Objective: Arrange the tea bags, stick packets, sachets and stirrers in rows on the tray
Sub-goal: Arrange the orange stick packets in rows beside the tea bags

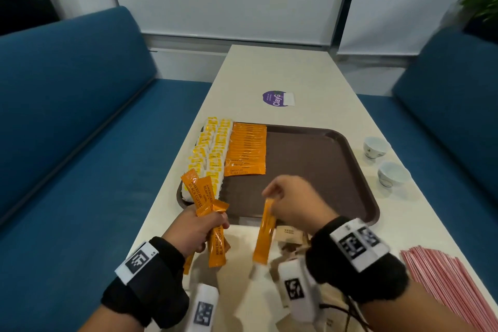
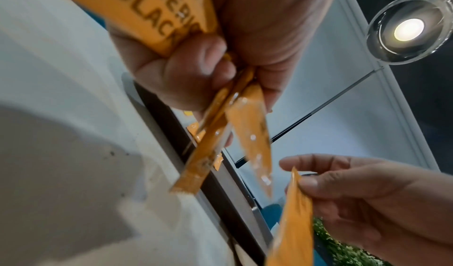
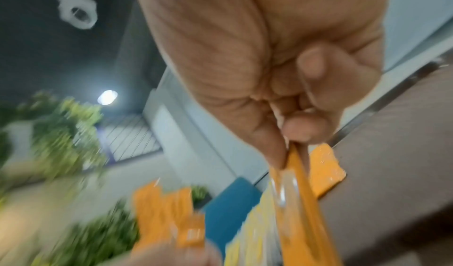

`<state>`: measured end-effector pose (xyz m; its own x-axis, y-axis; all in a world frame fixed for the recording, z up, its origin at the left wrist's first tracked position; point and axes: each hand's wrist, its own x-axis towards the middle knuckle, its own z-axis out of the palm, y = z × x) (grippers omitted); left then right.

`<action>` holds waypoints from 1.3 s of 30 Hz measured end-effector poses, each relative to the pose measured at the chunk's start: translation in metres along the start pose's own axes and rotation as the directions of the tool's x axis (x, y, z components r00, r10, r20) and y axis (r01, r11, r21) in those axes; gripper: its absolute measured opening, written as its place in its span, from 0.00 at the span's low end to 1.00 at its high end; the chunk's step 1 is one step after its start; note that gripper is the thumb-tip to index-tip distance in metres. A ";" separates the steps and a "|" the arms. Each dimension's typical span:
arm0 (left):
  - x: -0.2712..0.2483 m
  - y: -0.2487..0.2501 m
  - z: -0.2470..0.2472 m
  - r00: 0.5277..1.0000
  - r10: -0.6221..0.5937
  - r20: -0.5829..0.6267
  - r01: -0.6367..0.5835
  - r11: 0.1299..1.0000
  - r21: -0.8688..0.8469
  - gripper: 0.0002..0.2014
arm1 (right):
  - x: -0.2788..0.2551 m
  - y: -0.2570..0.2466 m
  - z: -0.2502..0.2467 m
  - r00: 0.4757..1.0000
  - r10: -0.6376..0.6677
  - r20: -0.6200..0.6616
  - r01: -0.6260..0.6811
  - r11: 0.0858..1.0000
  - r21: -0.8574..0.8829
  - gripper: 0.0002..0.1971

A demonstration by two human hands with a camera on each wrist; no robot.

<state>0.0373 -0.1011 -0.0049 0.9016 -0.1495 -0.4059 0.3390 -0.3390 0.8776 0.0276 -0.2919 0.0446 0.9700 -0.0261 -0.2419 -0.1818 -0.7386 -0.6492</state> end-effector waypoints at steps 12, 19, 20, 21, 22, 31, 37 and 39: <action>0.006 0.012 0.017 0.998 0.022 0.059 -0.021 0.999 -0.024 0.12 | 0.054 0.043 -0.023 0.961 0.258 -0.103 -0.161 0.819 0.551 0.06; 0.009 0.003 0.006 1.000 -0.015 0.014 0.016 0.997 -0.072 0.22 | 0.093 0.030 -0.029 0.984 0.173 -0.040 -0.134 0.872 0.471 0.05; 0.009 0.004 0.004 1.000 -0.016 0.001 0.016 0.996 -0.086 0.18 | 0.091 0.024 -0.031 0.995 0.089 -0.039 -0.065 0.907 0.417 0.05; 0.009 0.006 0.004 1.000 -0.004 -0.008 0.003 0.995 -0.102 0.13 | 0.087 0.017 -0.032 1.000 -0.007 -0.026 0.016 0.934 0.357 0.03; 0.009 0.009 0.005 1.000 0.011 -0.007 -0.012 0.993 -0.116 0.10 | 0.082 0.008 -0.032 0.995 -0.098 0.000 0.093 0.950 0.298 0.03; 0.010 0.040 0.023 0.982 0.187 0.002 -0.179 0.941 -0.288 0.07 | 0.064 -0.007 -0.005 0.952 -0.282 0.116 0.171 0.809 0.562 0.08; 0.019 0.039 0.020 0.971 0.181 -0.154 -0.224 0.916 -0.334 0.08 | 0.051 0.021 0.013 0.930 -0.190 0.315 -0.079 0.733 0.676 0.07; 0.021 0.038 0.019 0.969 0.183 -0.165 -0.230 0.913 -0.337 0.09 | 0.048 0.022 0.015 0.914 -0.211 0.346 -0.103 0.705 0.701 0.09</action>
<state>0.0642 -0.1350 0.0146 0.9802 -0.0536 -0.1905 0.1926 0.0382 0.9805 0.0680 -0.2997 0.0078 0.8689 0.3655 -0.3339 -0.3415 -0.0458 -0.9388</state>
